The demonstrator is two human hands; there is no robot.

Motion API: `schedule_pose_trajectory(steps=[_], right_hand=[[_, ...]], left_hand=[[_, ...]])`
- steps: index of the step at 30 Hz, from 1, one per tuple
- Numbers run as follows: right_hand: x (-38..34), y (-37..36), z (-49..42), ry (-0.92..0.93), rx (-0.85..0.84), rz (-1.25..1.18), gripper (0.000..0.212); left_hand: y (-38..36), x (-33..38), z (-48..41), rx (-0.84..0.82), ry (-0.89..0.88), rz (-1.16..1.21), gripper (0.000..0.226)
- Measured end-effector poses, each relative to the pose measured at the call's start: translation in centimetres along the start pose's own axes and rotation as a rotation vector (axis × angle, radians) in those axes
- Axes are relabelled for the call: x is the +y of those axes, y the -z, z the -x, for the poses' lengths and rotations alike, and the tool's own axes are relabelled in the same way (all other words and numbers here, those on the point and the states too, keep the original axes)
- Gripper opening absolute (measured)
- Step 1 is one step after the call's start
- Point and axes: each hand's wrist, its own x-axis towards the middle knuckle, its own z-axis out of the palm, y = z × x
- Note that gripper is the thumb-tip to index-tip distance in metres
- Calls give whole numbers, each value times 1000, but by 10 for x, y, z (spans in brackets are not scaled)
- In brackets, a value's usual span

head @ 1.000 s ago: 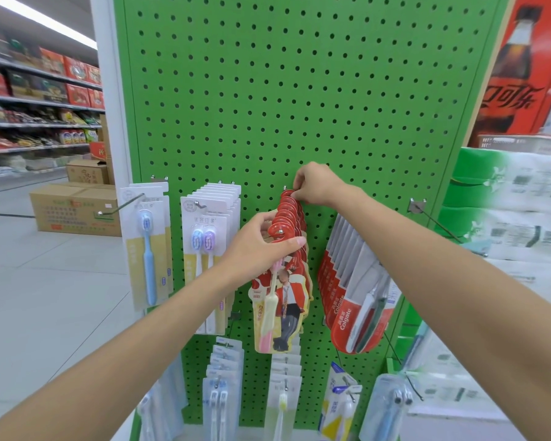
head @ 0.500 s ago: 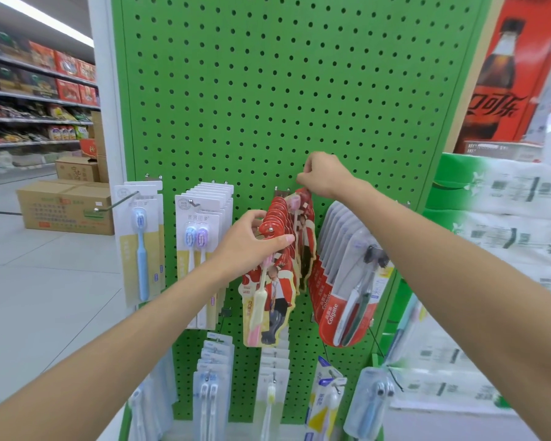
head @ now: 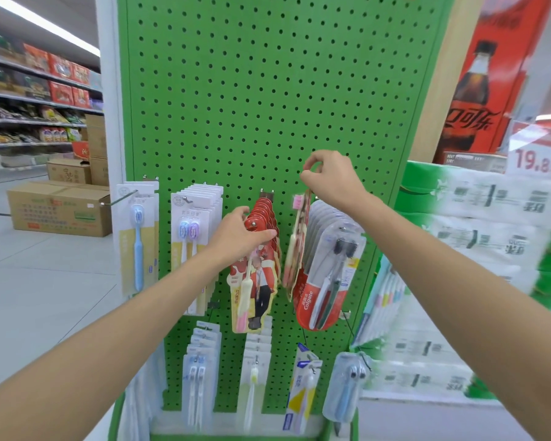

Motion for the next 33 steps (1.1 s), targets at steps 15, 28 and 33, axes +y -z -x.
schedule_pose_trajectory(steps=[15,28,33], right_hand=[[1,-9,124,-7,-10,-43,23],[31,-108,198,-114,48,-332,17],[52,-153,227,-188,84,-426,9]], left_hand=[[-22,8,71,244,-302,-12,19],[-51,-87,118,37,-175,187,10],[-68,-125,132,-3,-86,193,13]])
